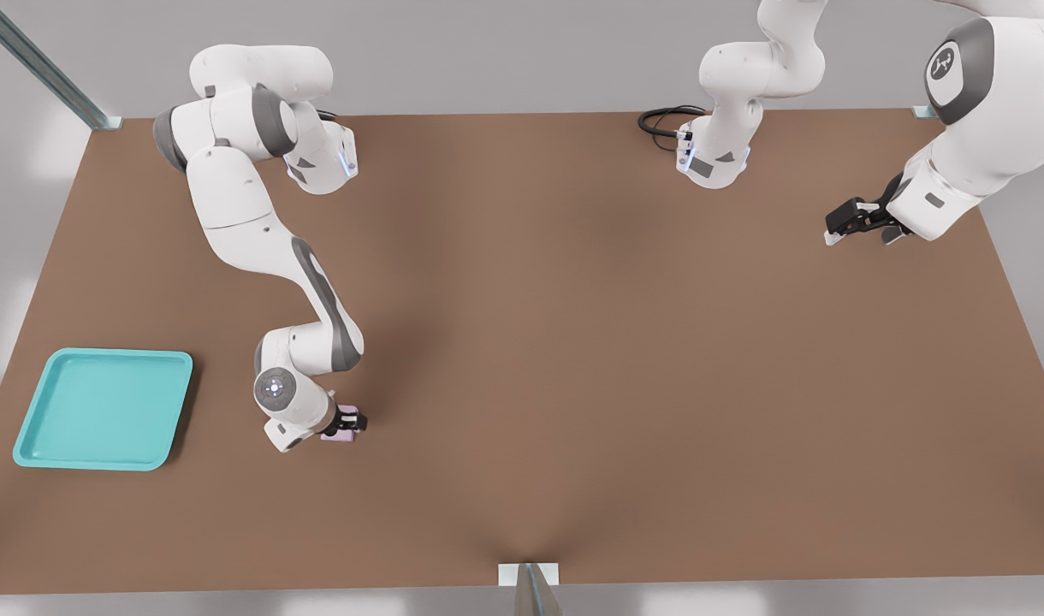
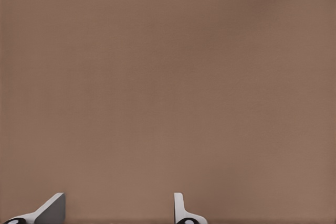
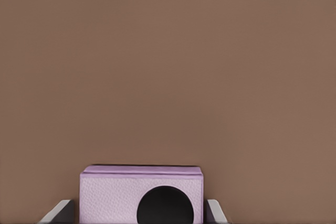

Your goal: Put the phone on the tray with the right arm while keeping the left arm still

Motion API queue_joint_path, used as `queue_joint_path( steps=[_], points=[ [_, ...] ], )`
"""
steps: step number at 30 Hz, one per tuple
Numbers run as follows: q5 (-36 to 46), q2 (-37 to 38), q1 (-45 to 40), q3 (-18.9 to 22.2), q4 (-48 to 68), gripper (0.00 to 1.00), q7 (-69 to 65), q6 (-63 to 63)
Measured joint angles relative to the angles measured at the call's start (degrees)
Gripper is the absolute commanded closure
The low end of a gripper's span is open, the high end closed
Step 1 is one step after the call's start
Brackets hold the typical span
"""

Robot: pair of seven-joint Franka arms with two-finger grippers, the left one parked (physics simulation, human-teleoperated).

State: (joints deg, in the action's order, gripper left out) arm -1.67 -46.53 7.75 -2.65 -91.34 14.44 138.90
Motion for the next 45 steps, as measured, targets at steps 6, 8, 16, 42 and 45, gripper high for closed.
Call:
queue_joint_path(
  steps=[6,8,16,42,45],
  points=[
    [0.1,0.1,0.1,-0.1,0.1,0.22,0.8,0.3],
    [0.1,0.8,0.1,-0.1,0.1,0.22,0.9,0.1],
    [0.0,9.3,-11.1,-0.1,-0.4,0.22,-2.6,-6.8],
    [-2.6,38.2,-5.1,3.5,10.8,0.00,-30.5,-35.4],
    [-1.8,47.5,0.1,6.6,-0.7,0.00,-28.2,-38.7]
  ],
)
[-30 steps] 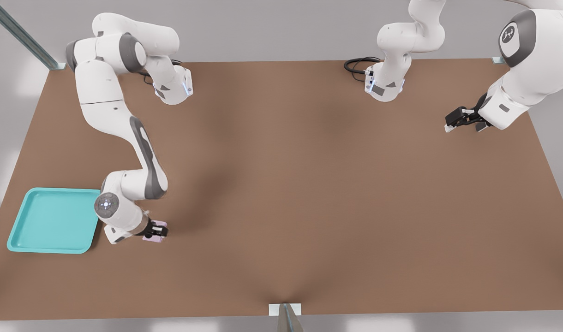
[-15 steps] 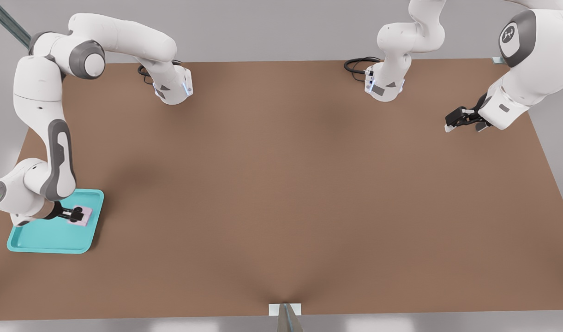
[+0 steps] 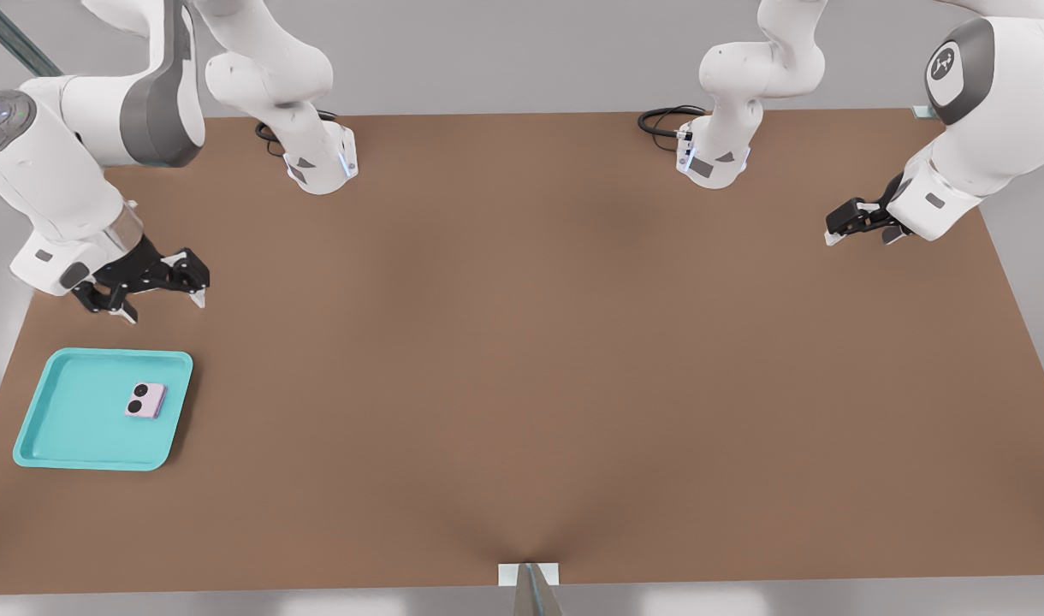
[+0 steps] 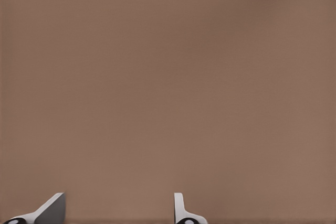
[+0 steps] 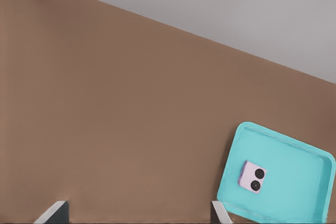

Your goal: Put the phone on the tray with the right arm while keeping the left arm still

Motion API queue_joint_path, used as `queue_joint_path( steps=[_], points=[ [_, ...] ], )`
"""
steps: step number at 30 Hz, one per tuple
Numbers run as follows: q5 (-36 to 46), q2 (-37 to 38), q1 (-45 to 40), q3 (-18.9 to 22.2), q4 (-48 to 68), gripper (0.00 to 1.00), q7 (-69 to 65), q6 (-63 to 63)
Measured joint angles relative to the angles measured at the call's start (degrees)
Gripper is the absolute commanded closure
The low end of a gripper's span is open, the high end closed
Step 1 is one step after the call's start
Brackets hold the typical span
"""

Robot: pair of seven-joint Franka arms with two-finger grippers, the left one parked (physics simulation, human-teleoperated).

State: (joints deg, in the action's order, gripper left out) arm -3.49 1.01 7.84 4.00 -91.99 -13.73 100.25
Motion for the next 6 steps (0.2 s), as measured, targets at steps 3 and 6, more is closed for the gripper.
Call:
queue_joint_path(
  steps=[3,6],
  points=[
    [0.3,-5.2,1.3,0.0,7.8,0.00,2.0,-3.9],
    [0.5,-7.3,0.7,0.0,10.7,0.00,3.8,-7.1]
  ],
)
